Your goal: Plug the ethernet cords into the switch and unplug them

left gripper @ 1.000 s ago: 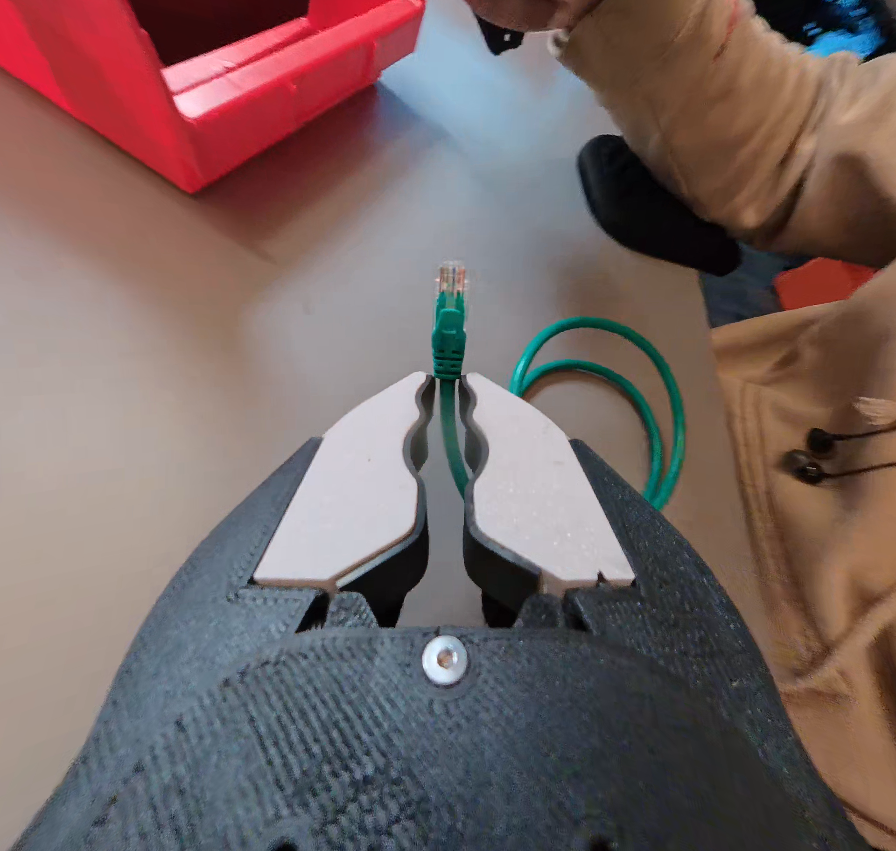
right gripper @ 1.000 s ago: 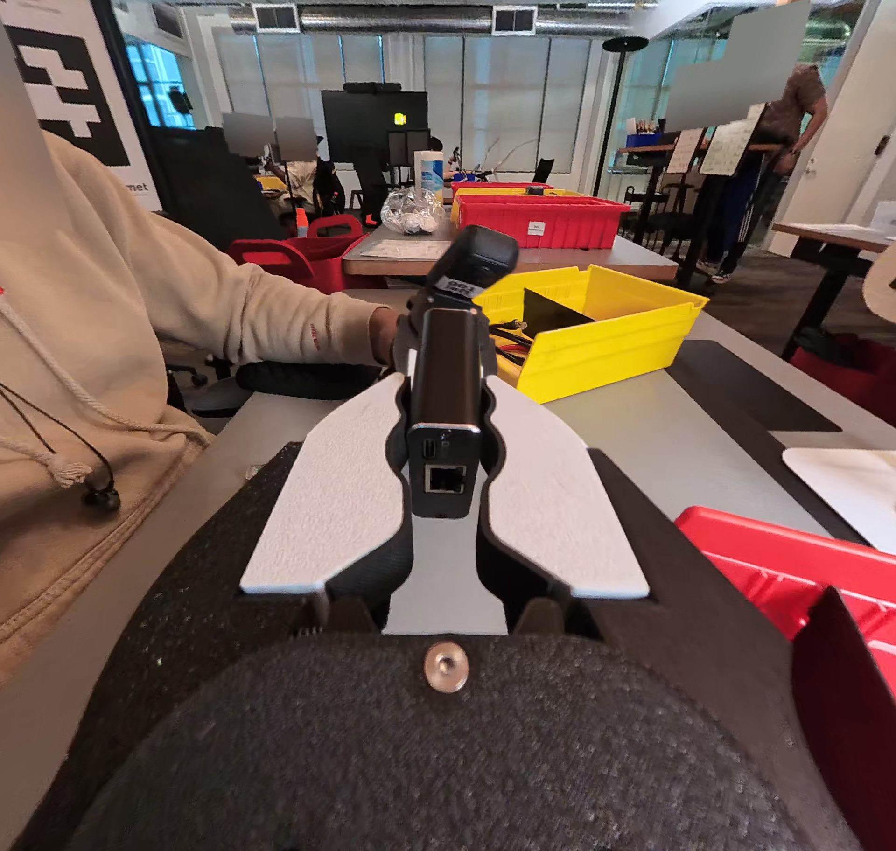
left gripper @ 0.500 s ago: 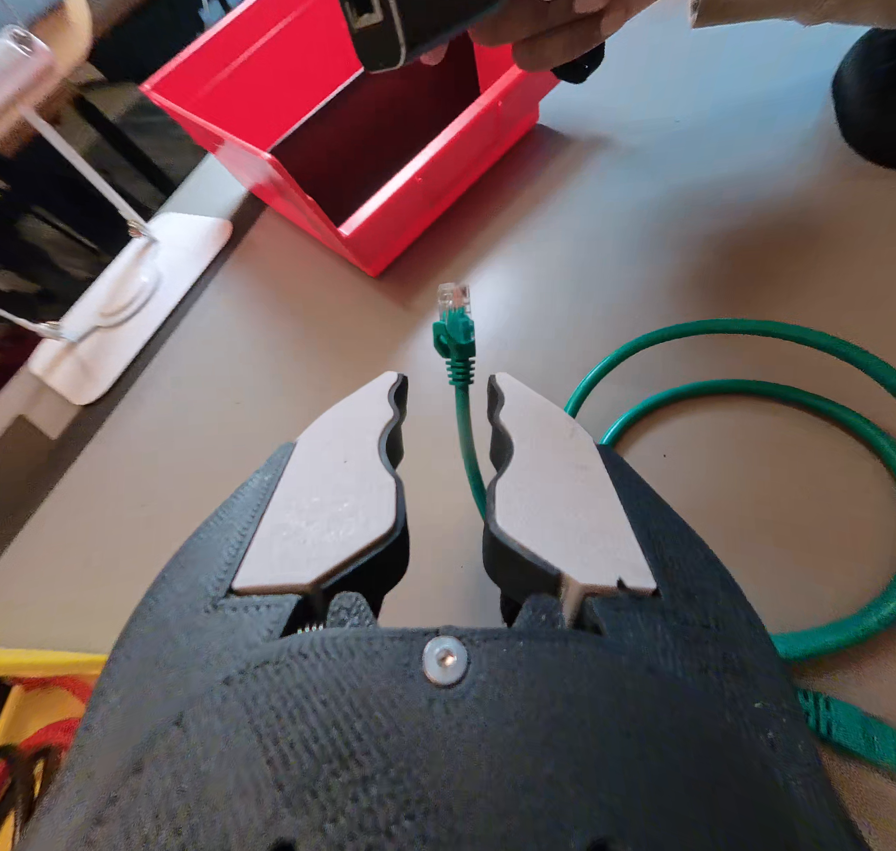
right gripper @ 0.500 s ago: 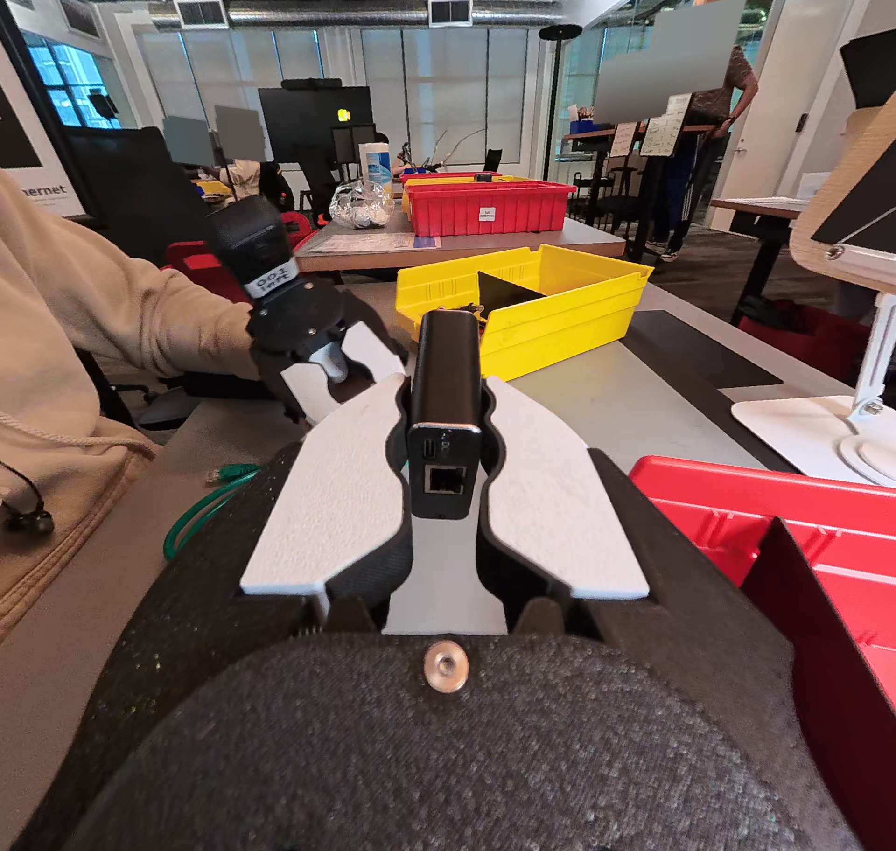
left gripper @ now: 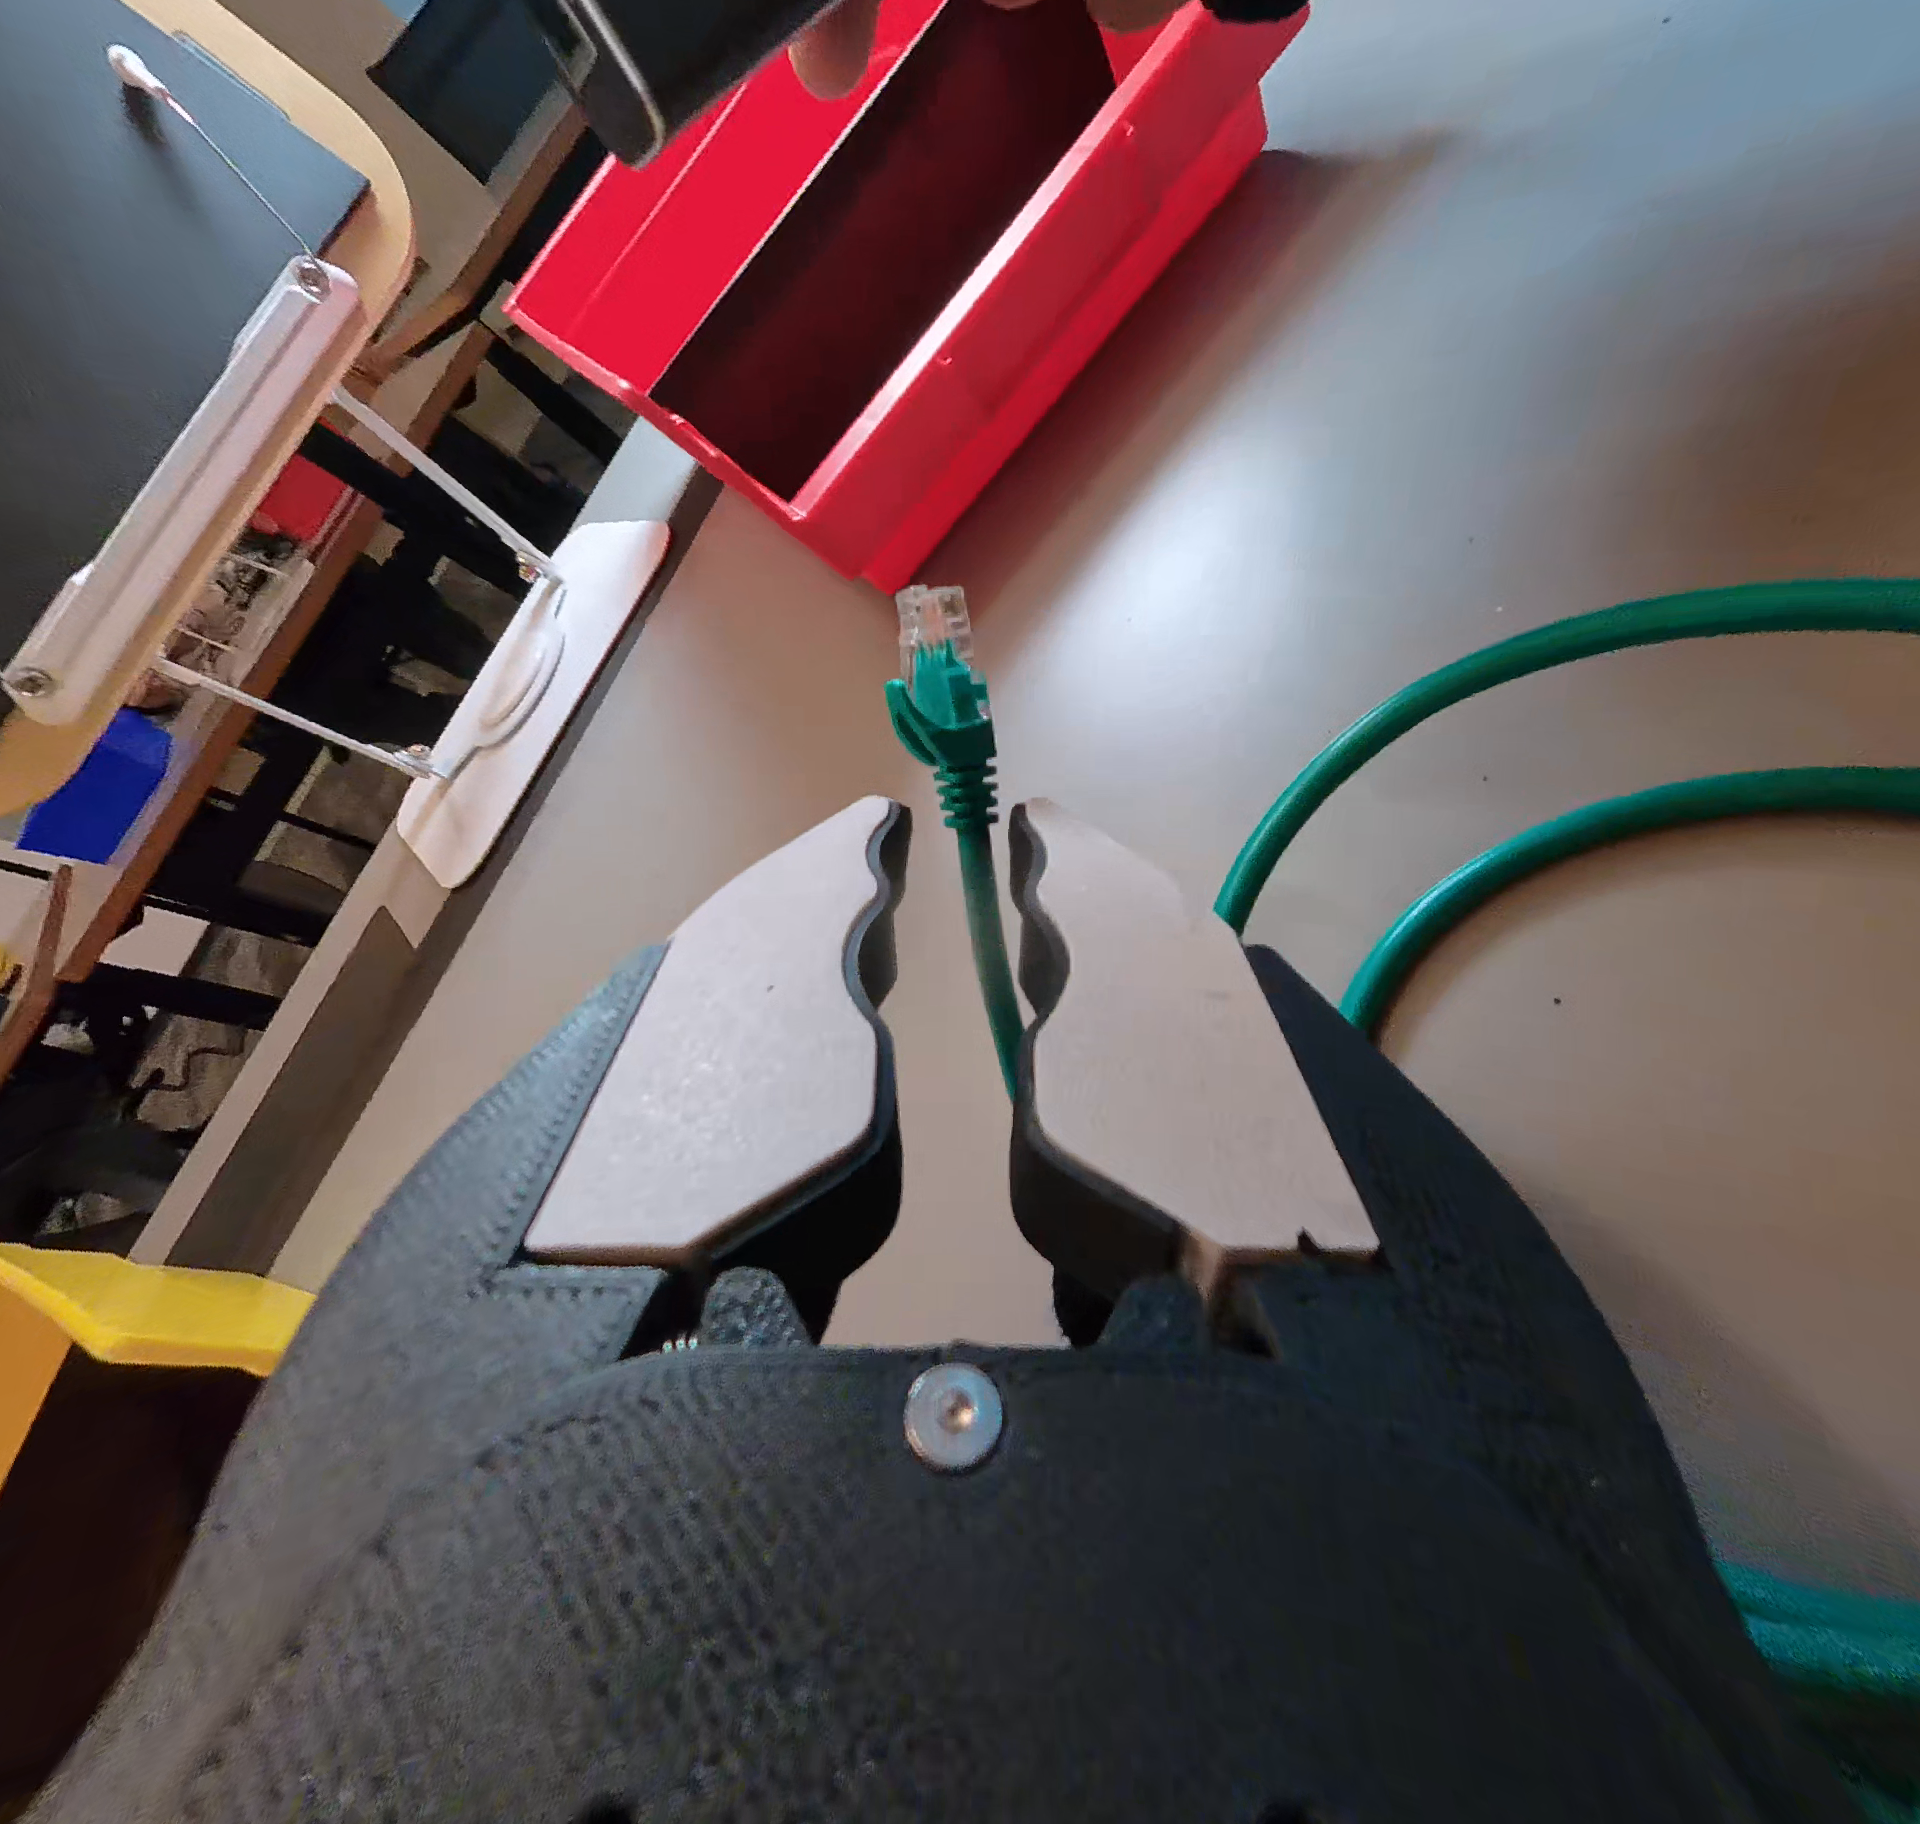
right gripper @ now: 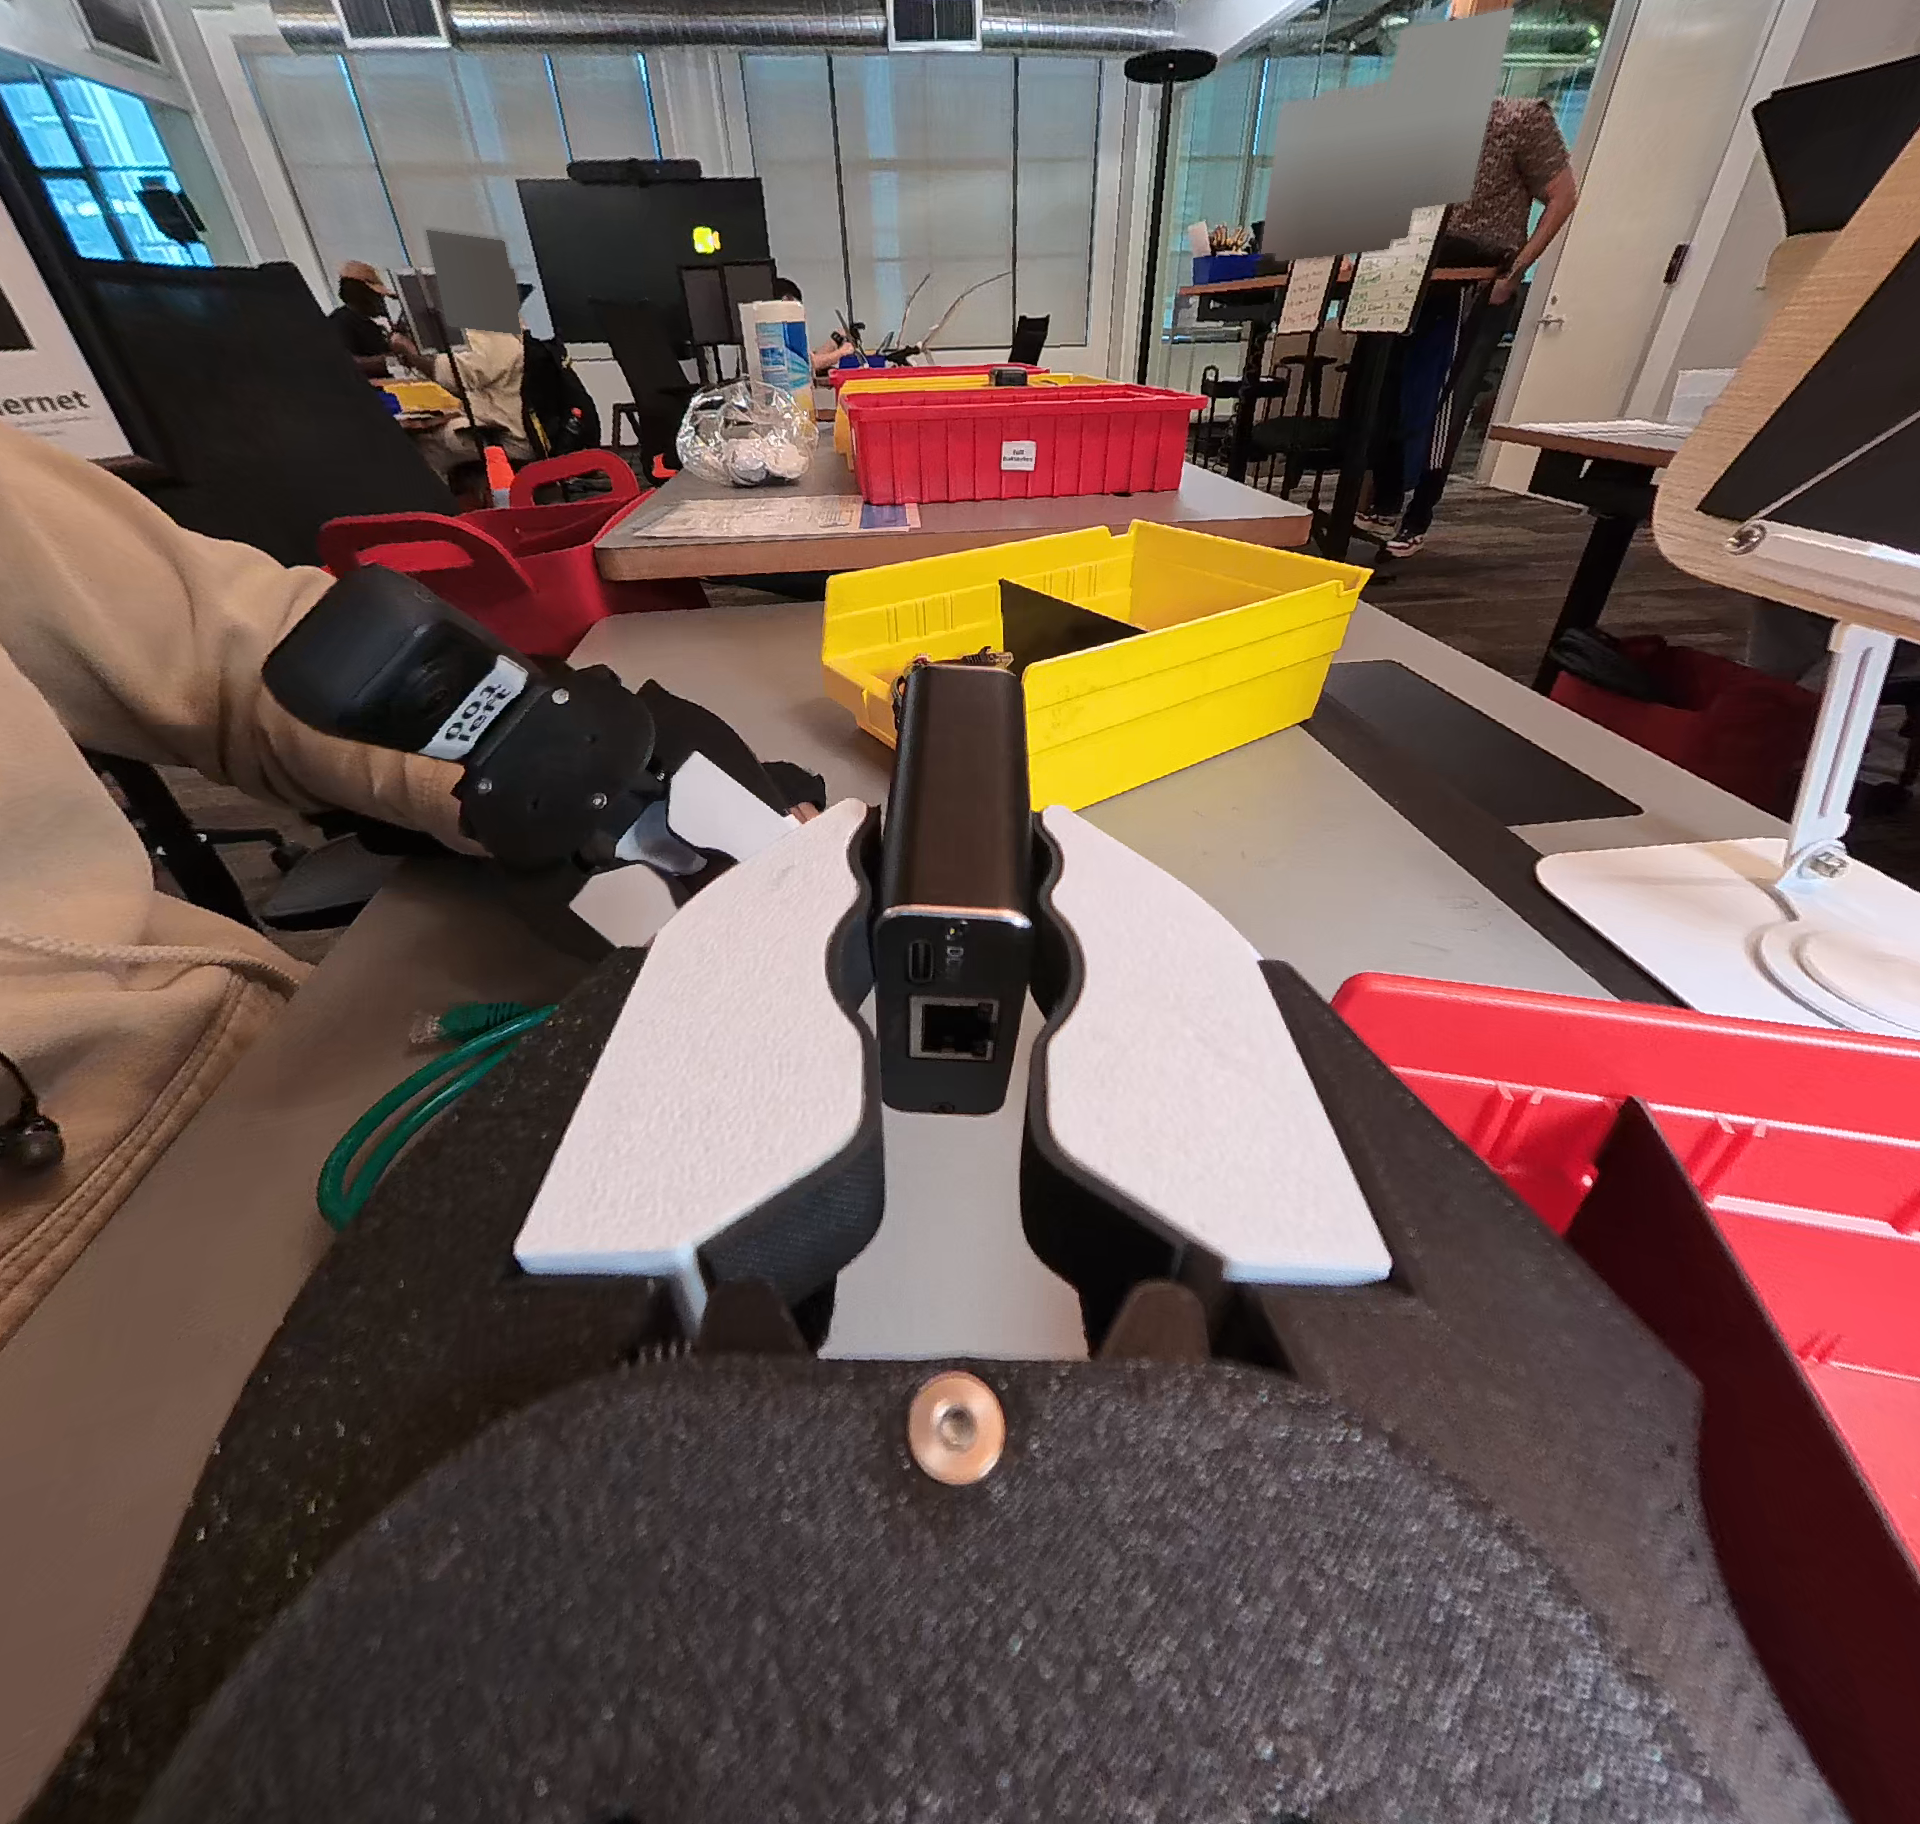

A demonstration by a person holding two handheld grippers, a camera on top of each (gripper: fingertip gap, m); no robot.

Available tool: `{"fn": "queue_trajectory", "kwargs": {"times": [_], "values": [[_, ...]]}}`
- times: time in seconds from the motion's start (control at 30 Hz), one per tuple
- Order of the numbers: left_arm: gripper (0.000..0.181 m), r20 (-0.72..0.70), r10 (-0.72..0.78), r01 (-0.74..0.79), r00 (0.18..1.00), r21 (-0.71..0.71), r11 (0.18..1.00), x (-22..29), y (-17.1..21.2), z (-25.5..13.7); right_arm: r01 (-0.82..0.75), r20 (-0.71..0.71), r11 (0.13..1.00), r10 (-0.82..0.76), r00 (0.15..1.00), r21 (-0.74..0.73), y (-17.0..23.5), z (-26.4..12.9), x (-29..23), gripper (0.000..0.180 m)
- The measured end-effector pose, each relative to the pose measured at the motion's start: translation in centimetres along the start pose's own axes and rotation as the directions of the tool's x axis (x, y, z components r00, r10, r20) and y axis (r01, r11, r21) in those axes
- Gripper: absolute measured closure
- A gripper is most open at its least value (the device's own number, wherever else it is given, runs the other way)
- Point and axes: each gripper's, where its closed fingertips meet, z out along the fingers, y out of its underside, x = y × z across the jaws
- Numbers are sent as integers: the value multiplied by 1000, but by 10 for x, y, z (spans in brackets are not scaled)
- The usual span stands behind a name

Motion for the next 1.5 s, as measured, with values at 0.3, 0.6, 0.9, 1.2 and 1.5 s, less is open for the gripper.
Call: {"fn": "queue_trajectory", "kwargs": {"times": [0.3,0.6,0.9,1.2,1.5], "values": [[171,-505,-447,450,738,-125,884,-1,-11,-10,13,60,994,-7,998,-113,14,0,-9,154],[172,-857,-507,380,98,-438,815,37,-29,-41,-73,274,946,164,948,-315,52,3,-45,154],[172,-838,-537,260,102,-498,827,68,-10,-35,-64,348,855,276,896,-515,91,13,-66,154],[172,-820,-549,162,160,-527,834,82,-2,-35,-5,361,792,285,888,-610,107,19,-80,154],[172,-861,-473,165,185,-448,879,79,-12,-42,-13,390,788,319,864,-616,102,17,-89,155]]}}
